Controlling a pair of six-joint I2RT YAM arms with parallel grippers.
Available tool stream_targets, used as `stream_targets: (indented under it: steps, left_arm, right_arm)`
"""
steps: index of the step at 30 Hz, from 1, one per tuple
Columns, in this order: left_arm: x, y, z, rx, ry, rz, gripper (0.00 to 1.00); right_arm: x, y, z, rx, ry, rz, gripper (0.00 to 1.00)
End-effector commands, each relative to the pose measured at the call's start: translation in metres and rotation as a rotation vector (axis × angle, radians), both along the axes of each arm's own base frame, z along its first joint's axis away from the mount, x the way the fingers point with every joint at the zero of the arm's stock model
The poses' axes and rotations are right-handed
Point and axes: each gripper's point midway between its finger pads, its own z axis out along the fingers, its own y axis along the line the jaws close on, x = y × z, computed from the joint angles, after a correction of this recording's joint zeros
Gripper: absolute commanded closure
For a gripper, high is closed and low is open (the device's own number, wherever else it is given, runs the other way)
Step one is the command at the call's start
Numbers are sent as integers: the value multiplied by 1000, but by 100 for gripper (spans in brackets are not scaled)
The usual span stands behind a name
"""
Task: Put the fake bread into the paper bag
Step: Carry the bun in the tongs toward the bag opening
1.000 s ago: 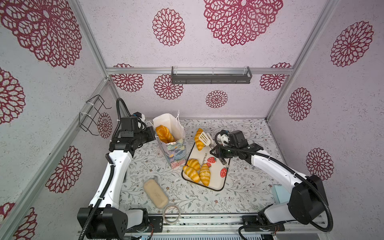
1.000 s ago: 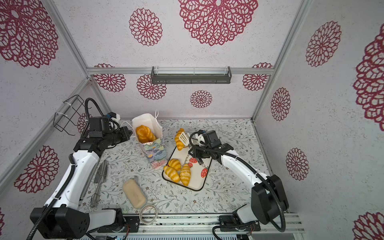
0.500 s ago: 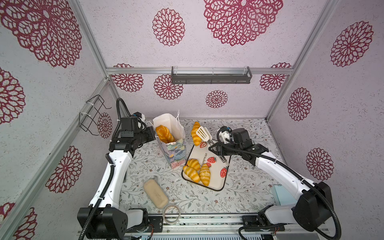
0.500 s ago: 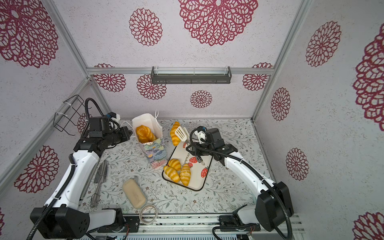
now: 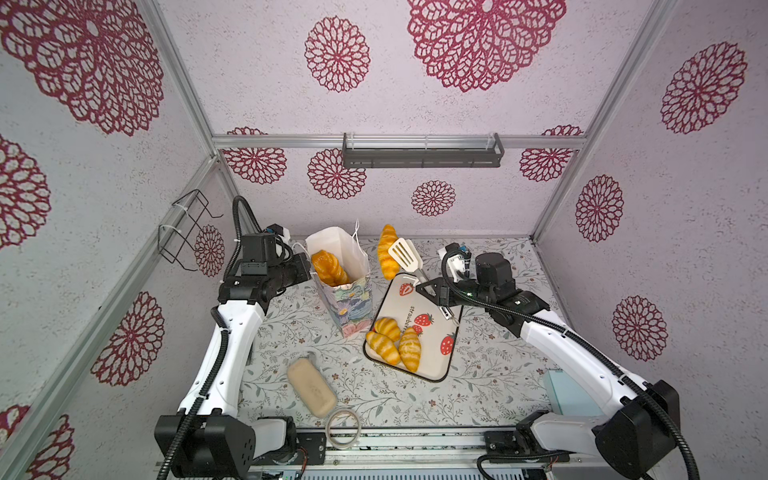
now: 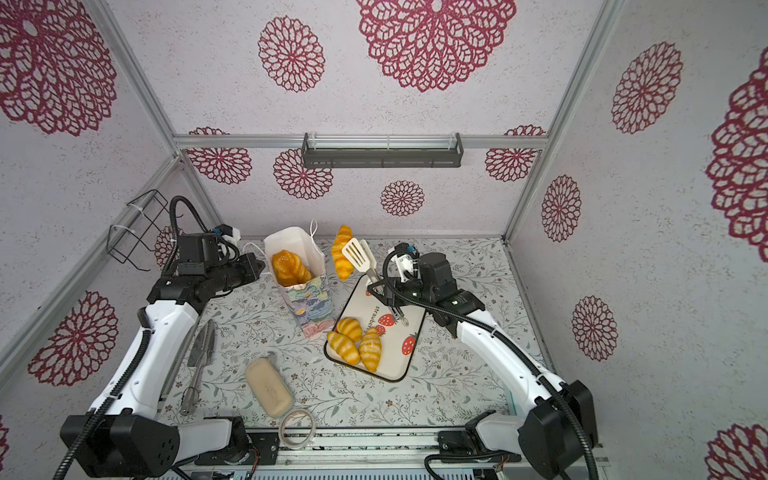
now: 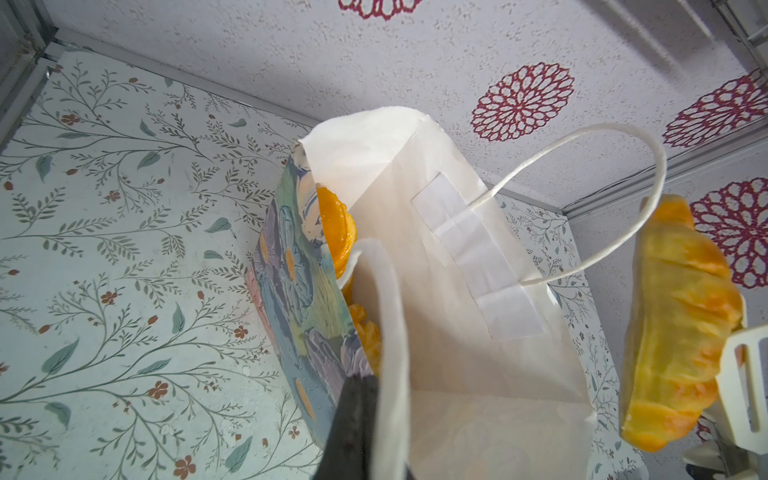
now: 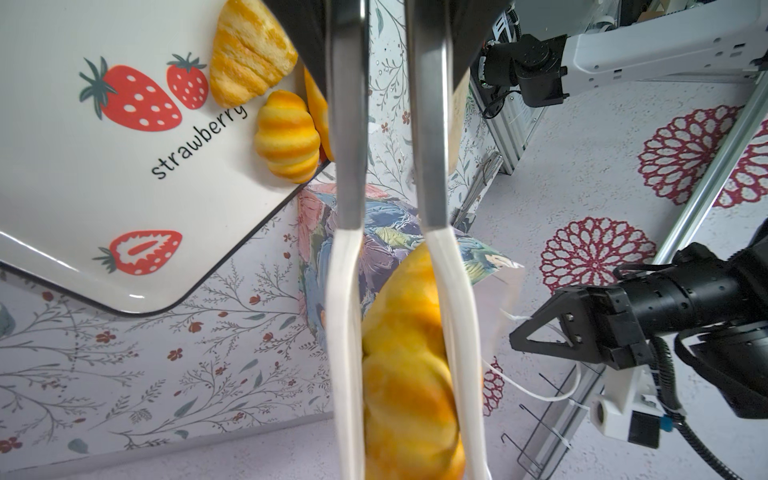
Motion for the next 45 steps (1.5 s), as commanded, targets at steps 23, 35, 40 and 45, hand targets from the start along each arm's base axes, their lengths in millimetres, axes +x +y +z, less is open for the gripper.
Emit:
stream_targets:
  steps: [23,35,40,45]
  left_arm:
    - [3,3,-5,-2,6,7,100]
    - [3,3,-5,-1,6,8,100]
    - [3,3,-4,1,4,7,100]
    - [3,3,-4,-1,4,8,100]
  right_arm:
    - [-19,32,80,188,-184,168,64]
    - [-20,67,89,183,-202,258,64]
    - [-18,79,89,182,-197,282,64]
    - [-14,87,91,183,-203,289,64]
